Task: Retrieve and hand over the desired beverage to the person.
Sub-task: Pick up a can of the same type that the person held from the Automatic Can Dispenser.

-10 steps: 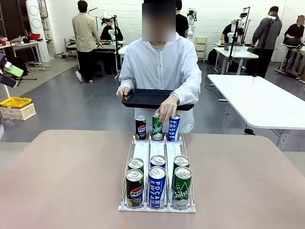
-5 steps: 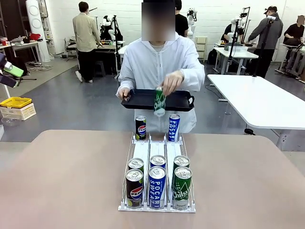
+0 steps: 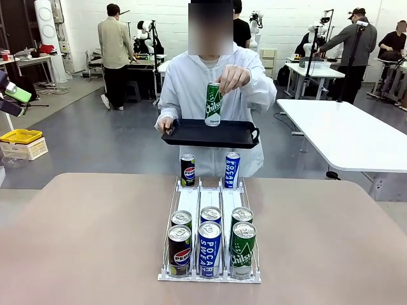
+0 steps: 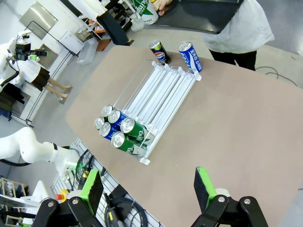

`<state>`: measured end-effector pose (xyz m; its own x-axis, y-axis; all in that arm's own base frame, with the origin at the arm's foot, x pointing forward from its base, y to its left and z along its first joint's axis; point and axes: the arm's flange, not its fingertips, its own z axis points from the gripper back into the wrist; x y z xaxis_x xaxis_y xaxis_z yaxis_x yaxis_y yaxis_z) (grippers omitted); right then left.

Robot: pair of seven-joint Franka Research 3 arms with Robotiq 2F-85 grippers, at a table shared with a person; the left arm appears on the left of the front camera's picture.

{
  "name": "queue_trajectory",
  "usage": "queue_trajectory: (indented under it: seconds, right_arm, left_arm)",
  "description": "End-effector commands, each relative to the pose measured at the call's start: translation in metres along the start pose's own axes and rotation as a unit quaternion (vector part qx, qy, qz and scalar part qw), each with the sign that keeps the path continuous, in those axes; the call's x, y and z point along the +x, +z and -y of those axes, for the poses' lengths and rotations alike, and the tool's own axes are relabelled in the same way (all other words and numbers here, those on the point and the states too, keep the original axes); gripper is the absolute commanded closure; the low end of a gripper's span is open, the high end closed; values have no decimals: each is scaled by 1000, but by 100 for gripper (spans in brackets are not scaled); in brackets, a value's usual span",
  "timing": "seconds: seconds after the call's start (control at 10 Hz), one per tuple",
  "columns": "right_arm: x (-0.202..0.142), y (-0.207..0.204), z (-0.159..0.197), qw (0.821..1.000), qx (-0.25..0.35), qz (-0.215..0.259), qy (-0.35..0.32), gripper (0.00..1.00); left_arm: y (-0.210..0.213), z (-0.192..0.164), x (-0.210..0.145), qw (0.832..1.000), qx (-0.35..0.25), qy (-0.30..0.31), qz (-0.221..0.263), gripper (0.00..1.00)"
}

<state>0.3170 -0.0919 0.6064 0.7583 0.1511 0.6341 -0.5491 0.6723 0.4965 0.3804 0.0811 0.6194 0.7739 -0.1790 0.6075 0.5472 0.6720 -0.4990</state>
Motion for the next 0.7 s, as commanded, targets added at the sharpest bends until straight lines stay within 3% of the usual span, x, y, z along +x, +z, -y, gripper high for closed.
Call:
queue_trajectory:
  seconds: [0.0, 0.6]
  right_arm:
    - [5, 0, 1, 1000, 14, 10, 5, 0]
    - [5, 0, 1, 1000, 14, 10, 5, 0]
  left_arm:
    - [1, -2, 1, 1000, -7, -11, 6, 0]
    - [1, -2, 1, 1000, -7, -11, 6, 0]
